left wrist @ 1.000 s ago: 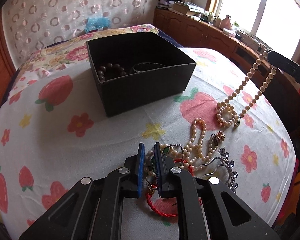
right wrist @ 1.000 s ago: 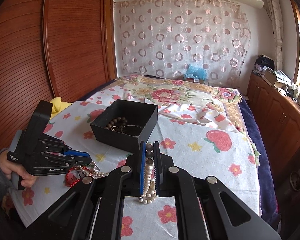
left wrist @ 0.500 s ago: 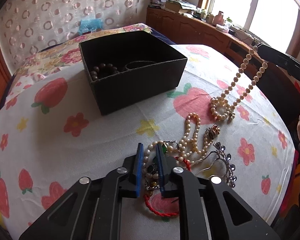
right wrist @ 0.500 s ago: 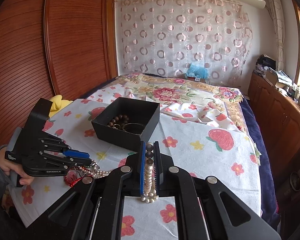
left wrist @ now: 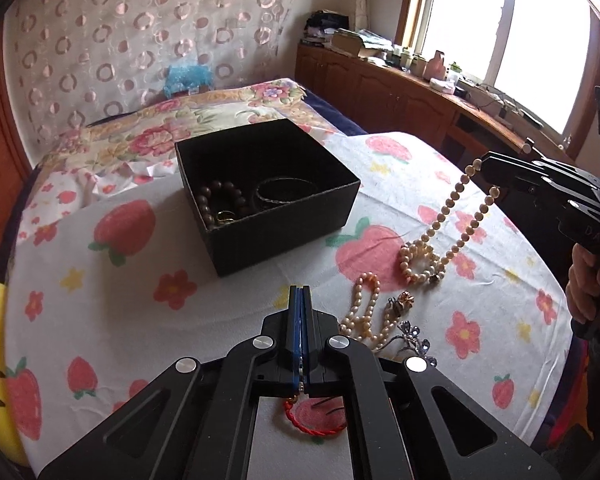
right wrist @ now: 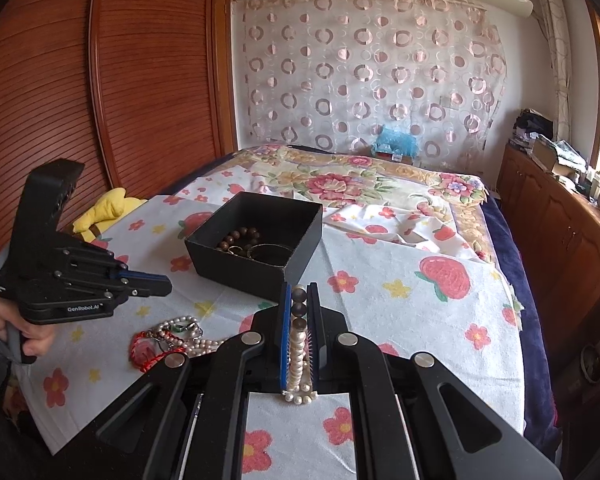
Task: Organize jewelry
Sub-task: 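Lift the second pearl necklace with the left gripper while the right keeps its necklace raised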
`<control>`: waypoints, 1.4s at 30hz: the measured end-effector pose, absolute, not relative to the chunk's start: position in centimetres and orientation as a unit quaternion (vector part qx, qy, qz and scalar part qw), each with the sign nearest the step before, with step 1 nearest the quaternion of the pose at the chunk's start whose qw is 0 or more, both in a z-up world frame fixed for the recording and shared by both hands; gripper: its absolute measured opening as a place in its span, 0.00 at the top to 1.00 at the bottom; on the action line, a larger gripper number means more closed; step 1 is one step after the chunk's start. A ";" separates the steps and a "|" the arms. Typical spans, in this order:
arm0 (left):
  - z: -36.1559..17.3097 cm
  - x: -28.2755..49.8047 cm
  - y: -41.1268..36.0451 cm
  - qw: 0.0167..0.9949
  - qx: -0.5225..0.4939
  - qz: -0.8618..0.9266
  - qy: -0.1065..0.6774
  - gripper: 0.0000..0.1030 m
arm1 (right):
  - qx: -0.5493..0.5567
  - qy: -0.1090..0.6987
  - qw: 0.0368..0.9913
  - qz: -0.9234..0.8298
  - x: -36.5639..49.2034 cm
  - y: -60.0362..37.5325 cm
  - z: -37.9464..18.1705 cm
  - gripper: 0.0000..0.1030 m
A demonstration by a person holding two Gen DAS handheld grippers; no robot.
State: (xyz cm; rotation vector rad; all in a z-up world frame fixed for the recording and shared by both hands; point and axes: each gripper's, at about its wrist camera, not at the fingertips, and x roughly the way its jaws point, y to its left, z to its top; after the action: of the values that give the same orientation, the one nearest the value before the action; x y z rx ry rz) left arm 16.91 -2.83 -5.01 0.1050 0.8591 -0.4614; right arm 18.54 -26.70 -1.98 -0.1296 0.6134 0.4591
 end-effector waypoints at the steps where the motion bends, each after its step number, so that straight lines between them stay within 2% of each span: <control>1: -5.2 17.1 -3.0 0.878 0.056 -0.225 0.418 1.00 | -0.064 0.299 0.925 0.225 18.5 -26.6 -2.0 0.92; 4: -6.2 17.4 -3.2 0.870 0.074 -0.223 0.433 1.00 | -0.066 0.299 0.924 0.228 18.6 -26.5 -2.2 0.92; 9: -7.8 18.0 -3.2 0.857 0.083 -0.230 0.454 0.91 | -0.066 0.303 0.922 0.230 18.7 -26.6 -2.7 0.92; 22: -8.9 19.1 -4.3 0.852 0.126 -0.223 0.457 0.91 | -0.068 0.305 0.921 0.231 18.7 -26.8 -2.7 0.92; 24: -8.8 19.1 -4.2 0.851 0.123 -0.229 0.457 0.95 | -0.068 0.305 0.921 0.230 18.7 -26.8 -2.7 0.92; 26: -8.7 19.1 -4.1 0.853 0.117 -0.223 0.458 0.95 | -0.068 0.306 0.921 0.230 18.7 -26.7 -2.7 0.92; 33: -4.3 17.1 -3.1 0.886 0.065 -0.223 0.402 0.95 | -0.068 0.304 0.922 0.230 18.7 -26.7 -2.6 0.92; 42: 2.1 14.9 -3.7 0.915 0.054 -0.226 0.331 0.95 | -0.071 0.285 0.926 0.236 18.6 -26.2 -0.5 0.92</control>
State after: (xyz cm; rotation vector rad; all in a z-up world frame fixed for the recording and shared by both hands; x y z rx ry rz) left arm 14.88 -3.65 2.12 0.1113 0.6808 -0.4653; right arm 18.63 -26.22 -0.54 -0.1462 0.5851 0.4841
